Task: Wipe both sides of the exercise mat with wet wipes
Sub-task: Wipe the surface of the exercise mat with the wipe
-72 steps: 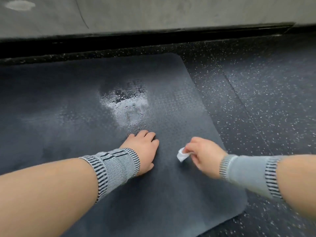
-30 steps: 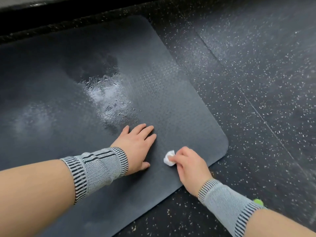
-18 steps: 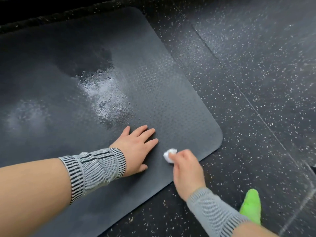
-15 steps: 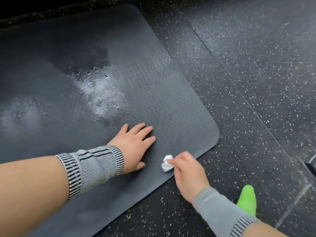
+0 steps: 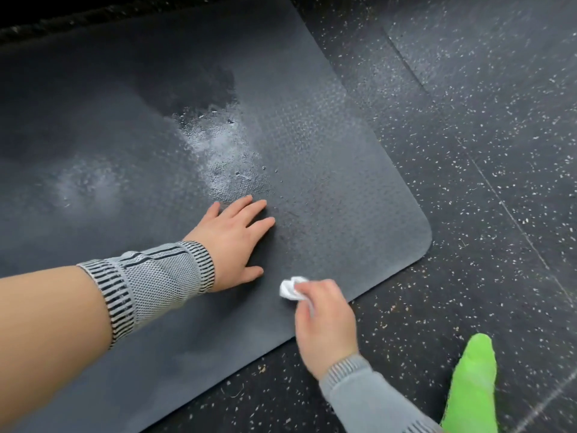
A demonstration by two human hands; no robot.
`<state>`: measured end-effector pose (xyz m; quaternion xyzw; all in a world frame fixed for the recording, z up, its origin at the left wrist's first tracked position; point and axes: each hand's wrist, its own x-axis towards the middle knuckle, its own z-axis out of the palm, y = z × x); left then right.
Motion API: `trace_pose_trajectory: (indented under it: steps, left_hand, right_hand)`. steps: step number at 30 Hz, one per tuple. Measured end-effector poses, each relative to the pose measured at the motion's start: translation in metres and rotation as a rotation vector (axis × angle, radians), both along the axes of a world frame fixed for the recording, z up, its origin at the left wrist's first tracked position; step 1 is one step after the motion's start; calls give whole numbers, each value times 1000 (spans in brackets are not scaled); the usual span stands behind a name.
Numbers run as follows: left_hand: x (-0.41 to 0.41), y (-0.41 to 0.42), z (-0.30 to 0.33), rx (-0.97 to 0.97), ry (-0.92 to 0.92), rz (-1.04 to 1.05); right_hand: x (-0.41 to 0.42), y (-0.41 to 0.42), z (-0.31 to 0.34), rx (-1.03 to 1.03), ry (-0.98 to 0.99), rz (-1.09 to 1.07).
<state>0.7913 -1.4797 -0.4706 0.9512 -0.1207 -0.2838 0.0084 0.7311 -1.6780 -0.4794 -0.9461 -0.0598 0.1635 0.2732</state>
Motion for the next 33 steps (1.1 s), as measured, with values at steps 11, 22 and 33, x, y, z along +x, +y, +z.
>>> trace_pose_trajectory:
  steps: [11,22,33]
  left_hand:
    - [-10,32,0,39,-31,146]
    - [-14,49,-5,85,-13,220]
    - [-17,63,-5,116,-17,259]
  right_hand:
    - [-32,34,4,-30,23,157]
    - [5,35,-9,-140,5,77]
    - [93,27,-5,-193,-36,-172]
